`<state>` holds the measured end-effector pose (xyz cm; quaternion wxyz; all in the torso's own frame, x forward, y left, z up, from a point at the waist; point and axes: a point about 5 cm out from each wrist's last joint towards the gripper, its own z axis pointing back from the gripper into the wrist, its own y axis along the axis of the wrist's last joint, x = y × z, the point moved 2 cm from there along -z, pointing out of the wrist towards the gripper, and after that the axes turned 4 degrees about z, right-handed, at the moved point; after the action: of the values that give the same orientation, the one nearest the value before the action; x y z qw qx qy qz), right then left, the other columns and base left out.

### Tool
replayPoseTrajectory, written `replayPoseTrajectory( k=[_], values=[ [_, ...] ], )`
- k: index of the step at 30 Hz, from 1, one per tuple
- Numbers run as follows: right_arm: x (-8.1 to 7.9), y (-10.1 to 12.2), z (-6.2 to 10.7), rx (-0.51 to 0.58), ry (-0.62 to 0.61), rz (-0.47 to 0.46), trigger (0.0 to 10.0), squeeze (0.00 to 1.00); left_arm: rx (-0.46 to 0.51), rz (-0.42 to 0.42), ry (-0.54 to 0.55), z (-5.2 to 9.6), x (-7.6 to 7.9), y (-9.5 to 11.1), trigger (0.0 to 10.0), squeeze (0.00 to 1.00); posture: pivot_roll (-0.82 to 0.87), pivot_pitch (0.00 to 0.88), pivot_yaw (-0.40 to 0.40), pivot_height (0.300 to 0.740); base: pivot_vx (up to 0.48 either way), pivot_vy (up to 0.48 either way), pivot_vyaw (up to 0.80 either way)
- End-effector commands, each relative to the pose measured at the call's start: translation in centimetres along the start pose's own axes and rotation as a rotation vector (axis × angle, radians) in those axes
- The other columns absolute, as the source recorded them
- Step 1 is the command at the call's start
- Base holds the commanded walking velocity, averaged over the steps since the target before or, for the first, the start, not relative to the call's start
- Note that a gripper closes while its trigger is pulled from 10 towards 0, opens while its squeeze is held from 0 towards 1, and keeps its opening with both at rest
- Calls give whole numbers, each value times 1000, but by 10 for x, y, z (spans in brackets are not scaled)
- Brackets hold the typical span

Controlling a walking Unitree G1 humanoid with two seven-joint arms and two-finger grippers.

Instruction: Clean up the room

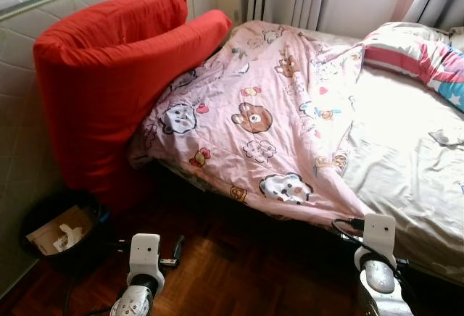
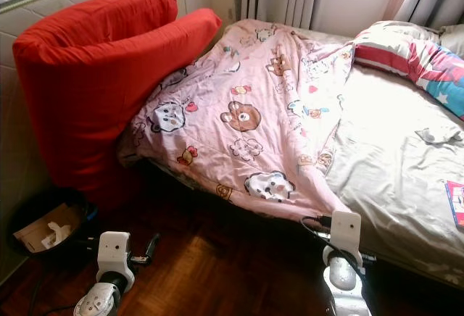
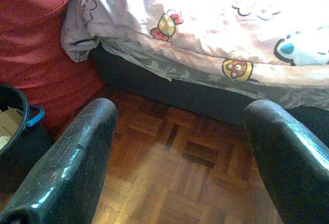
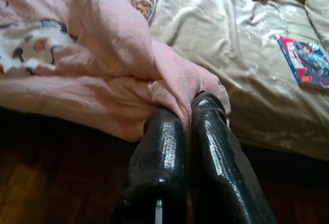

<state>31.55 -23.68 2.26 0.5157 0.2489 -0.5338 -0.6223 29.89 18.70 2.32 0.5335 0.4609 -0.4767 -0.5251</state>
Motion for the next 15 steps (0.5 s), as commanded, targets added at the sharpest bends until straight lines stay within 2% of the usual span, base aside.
replayPoseTrajectory(
  k=[1, 2, 3, 4, 15],
  values=[
    [0, -11, 3, -41, 3, -5, 10000, 0, -26, -6, -9, 3, 0, -7, 10000, 0, 25, 161, -11, 740, 0, 0, 0],
    [-1, -13, 4, -46, 8, -1, 10000, 765, -27, -6, -9, 3, 0, -7, 10000, 0, 25, 161, -11, 740, 0, 0, 0],
    [-3, -16, 5, -55, 14, 6, 10000, 957, -28, -7, -10, 3, 0, -7, 10000, 0, 31, 164, -8, 740, 0, 0, 0],
    [-3, -18, 5, -64, 18, 6, 10000, 980, -29, -7, -11, 3, 0, -7, 10000, 0, 31, 164, -8, 740, 0, 0, 0],
    [6, -40, 9, -144, -14, 15, 10000, 980, -32, -7, -19, 3, 1, -7, 10000, 0, 35, 163, -7, 740, 0, 0, 0]
  ],
)
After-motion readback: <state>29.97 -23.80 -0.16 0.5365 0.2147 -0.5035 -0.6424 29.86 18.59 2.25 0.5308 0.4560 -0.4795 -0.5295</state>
